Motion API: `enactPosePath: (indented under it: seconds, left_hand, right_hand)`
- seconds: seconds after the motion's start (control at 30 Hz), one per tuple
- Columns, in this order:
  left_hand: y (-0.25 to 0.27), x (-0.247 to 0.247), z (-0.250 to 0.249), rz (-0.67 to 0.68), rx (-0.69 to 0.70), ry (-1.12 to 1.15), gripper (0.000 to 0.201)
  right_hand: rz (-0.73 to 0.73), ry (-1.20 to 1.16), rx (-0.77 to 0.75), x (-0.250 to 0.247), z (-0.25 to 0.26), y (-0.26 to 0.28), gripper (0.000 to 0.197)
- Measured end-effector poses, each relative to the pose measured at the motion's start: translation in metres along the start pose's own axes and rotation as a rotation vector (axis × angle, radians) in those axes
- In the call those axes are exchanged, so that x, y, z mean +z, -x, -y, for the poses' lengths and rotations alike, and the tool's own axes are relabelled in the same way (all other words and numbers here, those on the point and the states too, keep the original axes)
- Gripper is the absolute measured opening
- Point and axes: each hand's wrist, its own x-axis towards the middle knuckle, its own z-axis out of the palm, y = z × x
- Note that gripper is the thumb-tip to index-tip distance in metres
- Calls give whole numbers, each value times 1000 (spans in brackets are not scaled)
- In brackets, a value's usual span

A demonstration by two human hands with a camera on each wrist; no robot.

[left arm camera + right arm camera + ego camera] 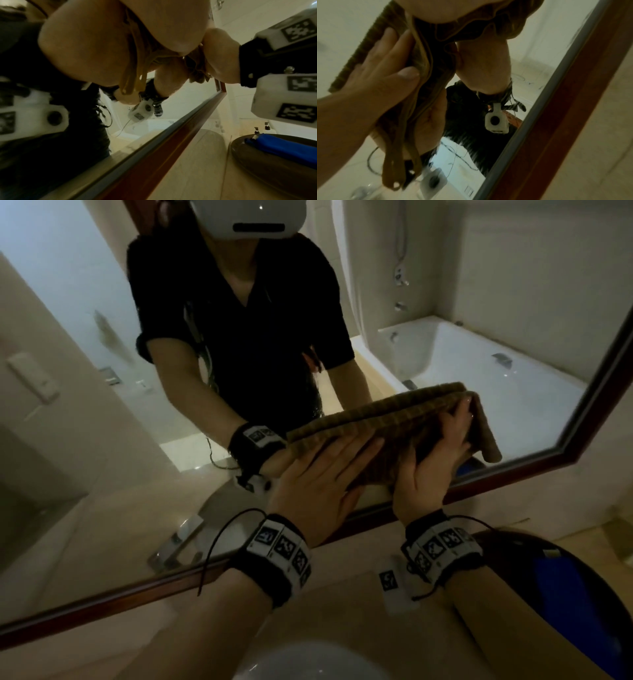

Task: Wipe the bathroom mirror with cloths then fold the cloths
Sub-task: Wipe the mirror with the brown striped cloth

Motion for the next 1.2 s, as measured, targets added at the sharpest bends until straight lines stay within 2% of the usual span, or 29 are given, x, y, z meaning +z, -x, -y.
enactPosePath:
  seconds: [0.07,0.13,0.33,0.4,0.47,0.57,0.63,0.73,0.87,1.0,1.2]
  left_hand:
    - [15,-3,13,3,-29,-20,61]
    - [42,-4,36,0,-55,-30,59]
    - [182,7,136,78,-191,-102,64]
    - [234,9,170,106,-224,-108,59]
    - [273,9,196,120,-239,-106,55]
    - [295,12,216,111,-183,-115,54]
    - [296,15,219,94,-158,-91,57]
    - [288,19,211,89,-199,-16,62]
    - [251,11,183,69,-208,77,64]
    - [188,-4,146,42,-171,80,66]
    - [104,-24,96,-74,-151,129,64]
  right_hand:
    - [36,9,26,10,14,9,65]
    - [94,72,-23,25,33,25,64]
    - [402,176,-371,94,87,120,59]
    - [494,188,-484,121,108,157,61]
    - [548,170,-493,142,128,186,64]
    - [568,125,-376,153,151,204,64]
    - [570,116,-335,149,158,204,65]
    - [573,127,-322,128,160,193,72]
    - [586,276,-359,101,147,166,66]
    - [439,352,-262,80,124,132,63]
    - [196,378,-221,67,95,67,64]
